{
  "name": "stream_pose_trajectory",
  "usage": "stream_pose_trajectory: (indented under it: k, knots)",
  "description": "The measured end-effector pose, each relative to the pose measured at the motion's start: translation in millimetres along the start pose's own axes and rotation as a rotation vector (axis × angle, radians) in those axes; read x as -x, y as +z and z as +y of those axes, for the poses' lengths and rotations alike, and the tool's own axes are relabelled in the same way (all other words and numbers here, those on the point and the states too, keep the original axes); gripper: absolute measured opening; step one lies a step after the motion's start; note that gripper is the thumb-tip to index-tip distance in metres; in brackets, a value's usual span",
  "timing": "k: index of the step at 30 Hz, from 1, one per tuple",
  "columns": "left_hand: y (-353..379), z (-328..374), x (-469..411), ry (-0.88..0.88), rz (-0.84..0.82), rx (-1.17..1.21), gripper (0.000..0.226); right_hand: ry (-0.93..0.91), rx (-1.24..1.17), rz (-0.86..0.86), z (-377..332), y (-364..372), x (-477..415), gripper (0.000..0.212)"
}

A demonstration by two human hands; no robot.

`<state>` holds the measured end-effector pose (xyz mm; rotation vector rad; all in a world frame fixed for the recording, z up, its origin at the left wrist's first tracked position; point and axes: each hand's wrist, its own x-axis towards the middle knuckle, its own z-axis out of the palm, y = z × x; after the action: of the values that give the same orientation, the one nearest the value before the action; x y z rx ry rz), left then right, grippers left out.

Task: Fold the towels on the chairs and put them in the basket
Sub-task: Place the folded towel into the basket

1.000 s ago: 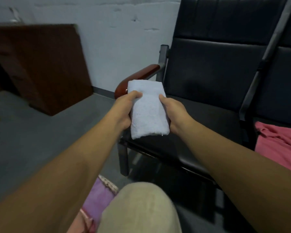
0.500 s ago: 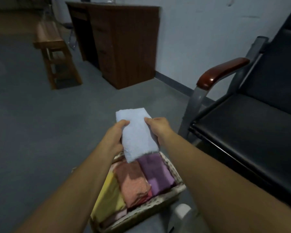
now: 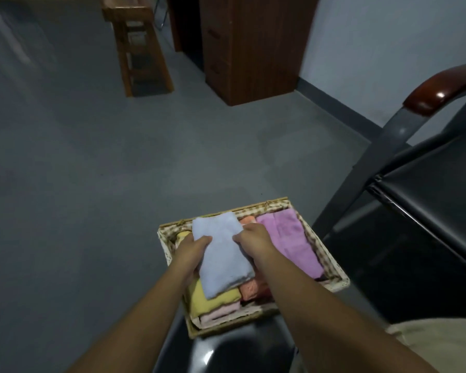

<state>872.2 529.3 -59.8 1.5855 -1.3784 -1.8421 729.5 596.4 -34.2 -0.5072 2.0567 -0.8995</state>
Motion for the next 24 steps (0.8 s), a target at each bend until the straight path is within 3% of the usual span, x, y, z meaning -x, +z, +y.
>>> stream_pose_trajectory:
  k: [5, 9, 11, 15, 18, 21, 23, 24]
  knots:
    - [29.5, 6.1, -4.6, 0.07, -0.053, 0.209, 0.021, -0.058, -0.158, 0.147, -2.6, -28.2, -4.4, 0.019]
    - [64.2, 17.0, -5.8, 0.049, -0.231, 0.4, 0.028, -0.061, -0.179, 0.253, 6.9, -60.5, -13.2, 0.015]
    - [87.8, 19.3, -7.9, 0.041, -0.271, 0.386, 0.029, -0.071, -0.152, 0.304, 16.0, -78.8, -19.4, 0.018]
    - [123.9, 20.2, -13.2, 0.172, -0.227, 0.038, 0.033, -0.106, -0.04, 0.395, 41.0, -105.4, -24.9, 0.025]
    - [133.3, 11.0, -19.0, 0.324, -0.215, -0.32, 0.05, -0.029, -0.051, 0.325, 60.4, -115.7, -25.5, 0.009]
    - [135.4, 0.5, -22.3, 0.383, -0.242, -0.384, 0.035, 0.037, -0.119, 0.179, 63.7, -127.6, -24.8, 0.034]
    - [134.1, -2.1, -24.9, 0.416, -0.314, -0.429, 0.04, -0.008, -0.091, 0.155, 60.6, -136.5, -26.2, 0.047]
    - [133.4, -1.6, -25.7, 0.463, -0.349, -0.563, 0.046, -0.029, -0.051, 0.139, 60.2, -139.6, -28.0, 0.051]
